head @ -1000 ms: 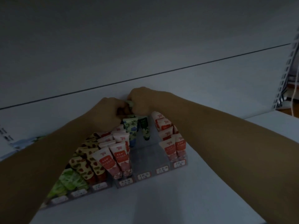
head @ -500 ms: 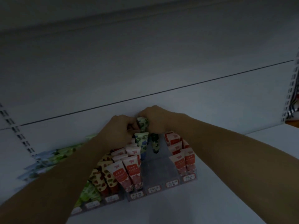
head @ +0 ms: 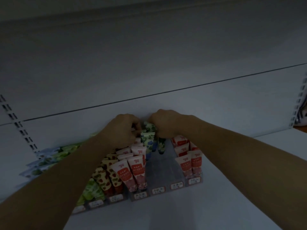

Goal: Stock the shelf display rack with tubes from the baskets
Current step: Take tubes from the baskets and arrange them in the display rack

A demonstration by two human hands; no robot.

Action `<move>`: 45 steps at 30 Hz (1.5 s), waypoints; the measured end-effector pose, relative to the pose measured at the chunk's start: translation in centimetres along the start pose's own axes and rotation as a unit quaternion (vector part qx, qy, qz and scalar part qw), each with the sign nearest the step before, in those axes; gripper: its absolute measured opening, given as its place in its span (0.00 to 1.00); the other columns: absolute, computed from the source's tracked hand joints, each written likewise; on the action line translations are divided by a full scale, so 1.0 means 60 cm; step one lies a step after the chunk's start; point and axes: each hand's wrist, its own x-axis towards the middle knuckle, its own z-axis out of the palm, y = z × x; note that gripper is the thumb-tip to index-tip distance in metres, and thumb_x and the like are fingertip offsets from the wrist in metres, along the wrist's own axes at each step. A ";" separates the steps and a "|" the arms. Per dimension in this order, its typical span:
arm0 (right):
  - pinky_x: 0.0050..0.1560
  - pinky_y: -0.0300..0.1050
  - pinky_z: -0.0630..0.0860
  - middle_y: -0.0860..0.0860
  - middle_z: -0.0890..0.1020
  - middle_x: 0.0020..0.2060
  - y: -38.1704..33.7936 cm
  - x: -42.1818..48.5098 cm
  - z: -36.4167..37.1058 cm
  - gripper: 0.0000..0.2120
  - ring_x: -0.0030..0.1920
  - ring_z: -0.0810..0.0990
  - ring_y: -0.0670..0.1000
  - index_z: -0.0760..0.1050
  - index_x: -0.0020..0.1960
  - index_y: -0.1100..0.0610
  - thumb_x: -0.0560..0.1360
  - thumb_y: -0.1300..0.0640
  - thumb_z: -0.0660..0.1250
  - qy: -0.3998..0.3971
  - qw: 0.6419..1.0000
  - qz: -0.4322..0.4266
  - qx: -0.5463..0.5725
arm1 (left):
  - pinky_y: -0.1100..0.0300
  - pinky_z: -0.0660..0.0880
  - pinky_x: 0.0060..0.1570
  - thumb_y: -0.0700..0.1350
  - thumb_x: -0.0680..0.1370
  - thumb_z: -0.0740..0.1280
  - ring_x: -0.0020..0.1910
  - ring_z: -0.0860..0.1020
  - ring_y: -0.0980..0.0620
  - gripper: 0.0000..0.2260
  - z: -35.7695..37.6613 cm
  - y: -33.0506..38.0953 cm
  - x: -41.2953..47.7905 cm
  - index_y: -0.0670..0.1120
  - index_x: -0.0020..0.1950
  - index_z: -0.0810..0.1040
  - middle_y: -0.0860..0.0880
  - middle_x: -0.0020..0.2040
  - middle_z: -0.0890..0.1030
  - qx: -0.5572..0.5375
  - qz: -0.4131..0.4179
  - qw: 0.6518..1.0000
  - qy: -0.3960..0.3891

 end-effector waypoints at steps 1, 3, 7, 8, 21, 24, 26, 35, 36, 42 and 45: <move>0.40 0.43 0.72 0.51 0.72 0.37 0.001 0.000 0.002 0.04 0.41 0.74 0.51 0.72 0.44 0.56 0.74 0.58 0.66 0.008 1.000 -0.003 0.000 | 0.59 0.73 0.49 0.38 0.74 0.70 0.46 0.76 0.52 0.07 0.000 0.001 0.001 0.48 0.39 0.78 0.52 0.43 0.78 0.003 -0.001 1.000 -0.006; 0.39 0.42 0.71 0.51 0.72 0.37 -0.002 0.000 0.000 0.08 0.41 0.74 0.51 0.69 0.42 0.55 0.72 0.57 0.69 0.014 1.000 0.000 0.003 | 0.59 0.74 0.50 0.39 0.74 0.70 0.46 0.77 0.52 0.06 -0.001 0.001 0.005 0.48 0.39 0.78 0.51 0.43 0.79 0.006 -0.001 1.000 -0.016; 0.45 0.45 0.76 0.52 0.73 0.41 -0.014 0.011 -0.022 0.18 0.44 0.75 0.52 0.76 0.54 0.60 0.69 0.54 0.75 -0.035 0.999 0.023 -0.013 | 0.63 0.71 0.49 0.40 0.75 0.69 0.47 0.76 0.55 0.02 -0.008 0.001 0.013 0.45 0.44 0.82 0.51 0.45 0.79 0.020 -0.014 0.999 -0.038; 0.48 0.46 0.77 0.52 0.74 0.42 -0.017 0.012 -0.029 0.20 0.46 0.75 0.53 0.75 0.57 0.59 0.69 0.53 0.75 -0.049 0.998 0.022 -0.021 | 0.64 0.70 0.49 0.39 0.75 0.69 0.47 0.76 0.55 0.03 -0.010 0.002 0.016 0.45 0.45 0.82 0.51 0.45 0.79 0.028 -0.017 0.998 -0.048; 0.47 0.42 0.73 0.53 0.81 0.51 -0.006 0.024 0.000 0.22 0.45 0.74 0.49 0.74 0.59 0.56 0.67 0.53 0.76 -0.019 0.998 -0.054 -0.015 | 0.70 0.67 0.33 0.39 0.74 0.70 0.37 0.75 0.60 0.08 -0.019 -0.002 0.037 0.52 0.39 0.79 0.52 0.41 0.80 0.049 0.005 0.994 -0.098; 0.50 0.44 0.75 0.53 0.81 0.50 -0.006 0.028 0.002 0.21 0.44 0.73 0.48 0.75 0.57 0.57 0.67 0.53 0.76 -0.030 0.998 -0.055 -0.022 | 0.72 0.66 0.33 0.40 0.74 0.70 0.37 0.75 0.61 0.07 -0.016 -0.005 0.038 0.52 0.40 0.80 0.53 0.41 0.80 0.039 0.008 0.995 -0.094; 0.51 0.45 0.75 0.54 0.80 0.49 -0.008 0.023 0.001 0.20 0.45 0.74 0.49 0.76 0.57 0.58 0.68 0.54 0.75 -0.034 0.998 -0.053 -0.012 | 0.73 0.66 0.35 0.40 0.75 0.70 0.39 0.75 0.60 0.06 -0.014 -0.008 0.032 0.51 0.42 0.81 0.52 0.44 0.81 0.028 0.005 0.996 -0.089; 0.46 0.44 0.76 0.54 0.79 0.44 -0.016 0.006 -0.011 0.15 0.43 0.76 0.52 0.76 0.54 0.62 0.71 0.56 0.72 -0.050 0.999 0.000 -0.021 | 0.63 0.67 0.34 0.57 0.73 0.70 0.39 0.76 0.57 0.08 -0.036 0.039 -0.016 0.54 0.44 0.78 0.57 0.40 0.77 0.123 0.038 0.989 -0.067; 0.47 0.45 0.77 0.55 0.80 0.47 -0.015 -0.002 -0.018 0.15 0.44 0.77 0.53 0.77 0.55 0.61 0.71 0.57 0.72 -0.025 1.000 -0.001 -0.012 | 0.63 0.69 0.36 0.56 0.73 0.71 0.40 0.77 0.56 0.08 -0.033 0.039 -0.017 0.53 0.45 0.79 0.56 0.41 0.78 0.131 0.023 0.989 -0.068; 0.39 0.46 0.76 0.52 0.79 0.39 -0.032 -0.060 -0.029 0.17 0.39 0.77 0.51 0.79 0.48 0.61 0.67 0.50 0.76 0.024 0.998 -0.035 0.046 | 0.58 0.77 0.43 0.45 0.74 0.72 0.39 0.80 0.52 0.03 -0.024 0.038 -0.030 0.47 0.46 0.84 0.49 0.42 0.84 0.038 0.004 0.999 0.007; 0.29 0.42 0.64 0.50 0.73 0.29 -0.036 -0.062 -0.018 0.13 0.28 0.67 0.46 0.78 0.40 0.64 0.71 0.53 0.73 0.110 0.991 -0.035 0.069 | 0.53 0.78 0.43 0.44 0.73 0.73 0.38 0.80 0.53 0.02 -0.033 0.048 -0.036 0.46 0.42 0.84 0.49 0.39 0.84 -0.030 0.026 0.998 0.055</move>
